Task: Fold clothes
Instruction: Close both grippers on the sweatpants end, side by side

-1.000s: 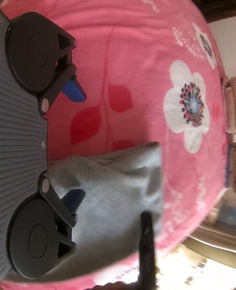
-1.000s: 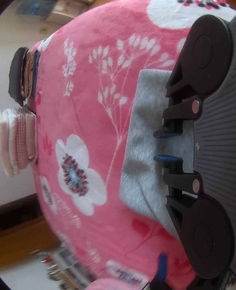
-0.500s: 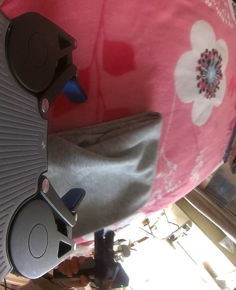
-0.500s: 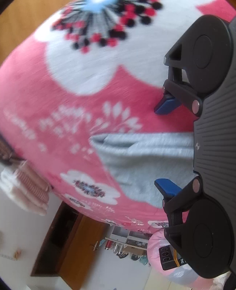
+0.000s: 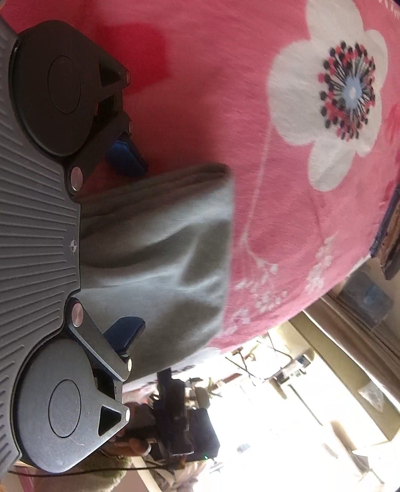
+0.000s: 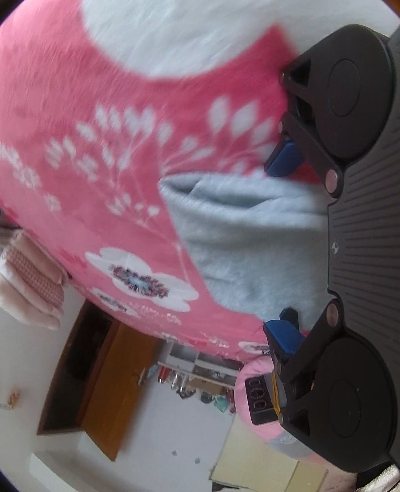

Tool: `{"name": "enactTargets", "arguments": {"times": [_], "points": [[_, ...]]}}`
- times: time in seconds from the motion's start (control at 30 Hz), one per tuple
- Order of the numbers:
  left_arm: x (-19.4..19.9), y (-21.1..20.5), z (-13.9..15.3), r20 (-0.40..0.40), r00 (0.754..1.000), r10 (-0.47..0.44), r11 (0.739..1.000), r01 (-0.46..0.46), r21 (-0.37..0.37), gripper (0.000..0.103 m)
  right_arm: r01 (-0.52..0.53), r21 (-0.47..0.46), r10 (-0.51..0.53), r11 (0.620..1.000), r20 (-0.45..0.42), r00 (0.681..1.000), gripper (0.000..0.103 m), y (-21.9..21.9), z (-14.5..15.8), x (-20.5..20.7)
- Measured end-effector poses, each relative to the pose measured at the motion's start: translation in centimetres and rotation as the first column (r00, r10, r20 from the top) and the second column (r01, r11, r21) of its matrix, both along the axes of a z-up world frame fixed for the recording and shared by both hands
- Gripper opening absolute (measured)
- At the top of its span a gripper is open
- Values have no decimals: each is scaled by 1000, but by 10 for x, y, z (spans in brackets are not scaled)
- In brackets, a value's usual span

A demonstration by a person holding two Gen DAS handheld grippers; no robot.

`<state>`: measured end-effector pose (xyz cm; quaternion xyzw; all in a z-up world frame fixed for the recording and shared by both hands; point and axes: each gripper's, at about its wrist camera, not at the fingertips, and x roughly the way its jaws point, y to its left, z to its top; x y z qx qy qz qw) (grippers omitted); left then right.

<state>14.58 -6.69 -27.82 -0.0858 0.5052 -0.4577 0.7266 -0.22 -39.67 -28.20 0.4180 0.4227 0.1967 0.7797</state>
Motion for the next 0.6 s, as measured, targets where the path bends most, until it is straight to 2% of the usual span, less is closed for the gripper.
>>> {"name": "enactTargets", "arguments": {"times": [0.2,0.27,0.4,0.47,0.53,0.57,0.6], "points": [[11,-14,-8,30,1000,-10,998,12,-67,99,-47,-5,47,999,46,998,103,2,-1,18],[8,-12,-6,38,999,-3,998,6,-69,96,-61,-10,61,998,57,996,99,2,-1,21],[4,-3,-3,52,998,21,998,-19,-53,78,-57,-9,57,998,67,996,70,-6,-6,18],[5,-2,-2,55,998,29,999,-27,-36,64,-44,-7,44,999,60,997,58,-11,-11,18],[5,-4,0,77,997,31,1000,-31,3,54,-34,-9,35,999,49,998,39,-13,-14,22],[3,-5,3,93,995,31,999,-33,18,45,-31,-12,32,999,47,998,34,-13,-15,23],[2,-4,6,102,994,32,999,-34,21,40,-29,-18,30,999,47,998,28,-12,-15,24]]}}
